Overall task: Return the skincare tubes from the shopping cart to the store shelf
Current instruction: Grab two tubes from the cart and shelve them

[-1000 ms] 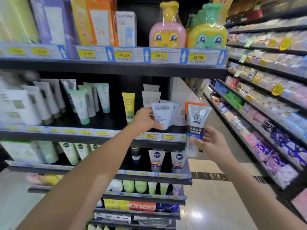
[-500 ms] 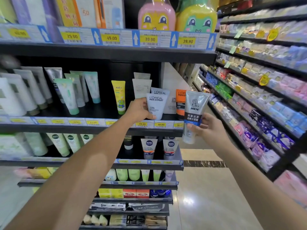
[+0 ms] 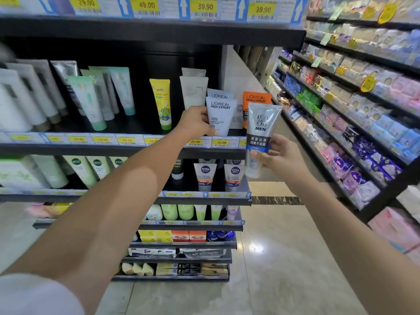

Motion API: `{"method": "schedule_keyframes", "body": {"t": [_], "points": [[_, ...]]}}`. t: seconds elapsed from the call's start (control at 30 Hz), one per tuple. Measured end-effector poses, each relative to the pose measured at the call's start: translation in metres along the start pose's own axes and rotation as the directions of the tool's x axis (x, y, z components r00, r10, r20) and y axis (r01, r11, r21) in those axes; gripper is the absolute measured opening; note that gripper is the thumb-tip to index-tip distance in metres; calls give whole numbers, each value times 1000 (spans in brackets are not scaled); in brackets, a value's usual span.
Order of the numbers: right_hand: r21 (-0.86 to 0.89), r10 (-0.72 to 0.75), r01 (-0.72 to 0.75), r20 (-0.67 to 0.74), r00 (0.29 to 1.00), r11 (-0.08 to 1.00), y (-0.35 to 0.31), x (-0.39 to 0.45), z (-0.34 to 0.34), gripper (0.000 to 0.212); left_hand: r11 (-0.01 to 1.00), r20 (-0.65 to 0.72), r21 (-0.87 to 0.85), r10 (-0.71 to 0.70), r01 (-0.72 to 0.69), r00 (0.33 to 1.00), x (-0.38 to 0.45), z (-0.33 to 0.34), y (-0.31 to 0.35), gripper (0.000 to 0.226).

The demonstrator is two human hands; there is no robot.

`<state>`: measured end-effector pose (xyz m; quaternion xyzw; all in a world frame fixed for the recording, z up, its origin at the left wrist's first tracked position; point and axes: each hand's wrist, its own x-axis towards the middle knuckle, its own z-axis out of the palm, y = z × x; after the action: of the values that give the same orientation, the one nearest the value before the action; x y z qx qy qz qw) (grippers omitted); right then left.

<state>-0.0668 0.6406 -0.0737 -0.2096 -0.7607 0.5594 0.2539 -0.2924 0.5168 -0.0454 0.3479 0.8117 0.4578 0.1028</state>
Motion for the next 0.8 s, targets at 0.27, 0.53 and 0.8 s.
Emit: {"method": "schedule_keyframes", "body": {"t": [0.27,0.53,0.8], "points": [[-10,22,-22,-53,998,1000,-3,-13,9,36,999,3,51,-11,11,1000,-1,-2,2,54],[-32,43,-46,-89,995,998,-3,-24,18,37,988,75,152,-34,23,997,1,-15,4,43],[60,15,-15,-1,1000,998,9,-26,48,42,845,136,467,223,-261,965,-47,-102,-26,36]]}}
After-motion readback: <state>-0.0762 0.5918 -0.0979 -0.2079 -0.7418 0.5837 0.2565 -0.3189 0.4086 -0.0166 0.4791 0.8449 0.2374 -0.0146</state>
